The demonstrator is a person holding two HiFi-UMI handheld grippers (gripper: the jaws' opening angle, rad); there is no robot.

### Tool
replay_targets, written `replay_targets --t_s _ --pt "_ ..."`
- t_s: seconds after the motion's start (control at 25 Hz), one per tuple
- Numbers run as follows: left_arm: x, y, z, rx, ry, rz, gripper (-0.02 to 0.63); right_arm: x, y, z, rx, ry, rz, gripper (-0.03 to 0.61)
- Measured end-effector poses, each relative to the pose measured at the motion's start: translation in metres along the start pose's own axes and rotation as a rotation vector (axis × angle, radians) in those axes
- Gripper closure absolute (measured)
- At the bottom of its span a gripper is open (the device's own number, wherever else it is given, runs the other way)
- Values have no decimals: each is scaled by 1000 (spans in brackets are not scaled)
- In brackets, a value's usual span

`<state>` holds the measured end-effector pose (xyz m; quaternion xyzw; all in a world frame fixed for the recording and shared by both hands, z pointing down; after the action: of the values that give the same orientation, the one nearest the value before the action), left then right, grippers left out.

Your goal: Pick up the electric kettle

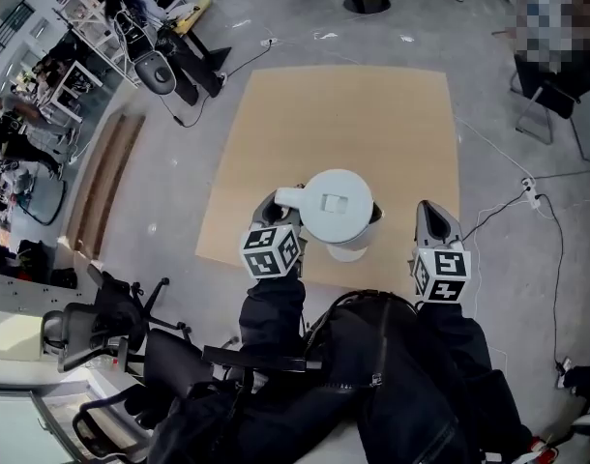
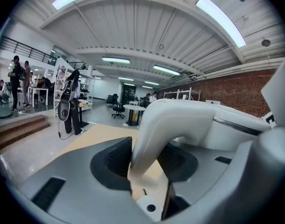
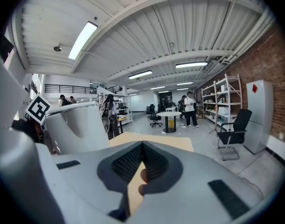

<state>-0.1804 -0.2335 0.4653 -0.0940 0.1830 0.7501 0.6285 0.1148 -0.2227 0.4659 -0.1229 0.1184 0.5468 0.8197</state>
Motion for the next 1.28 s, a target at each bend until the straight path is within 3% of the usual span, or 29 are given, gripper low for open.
replay_targets --t_s 1.28 --pt "4 -3 -18 24 -24 18 453 -3 -4 -13 16 -52 58 575"
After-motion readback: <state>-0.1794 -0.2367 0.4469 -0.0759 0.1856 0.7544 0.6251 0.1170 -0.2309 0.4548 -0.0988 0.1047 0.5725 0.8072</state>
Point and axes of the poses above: the fingertips, and each gripper's own axes: x backward along the fingers, y to its left, z out of its underside, the point moved 3 cm from there along x, backward along the fingers, and after that the axes turned 2 degrees about y, right-handed, at the moved point
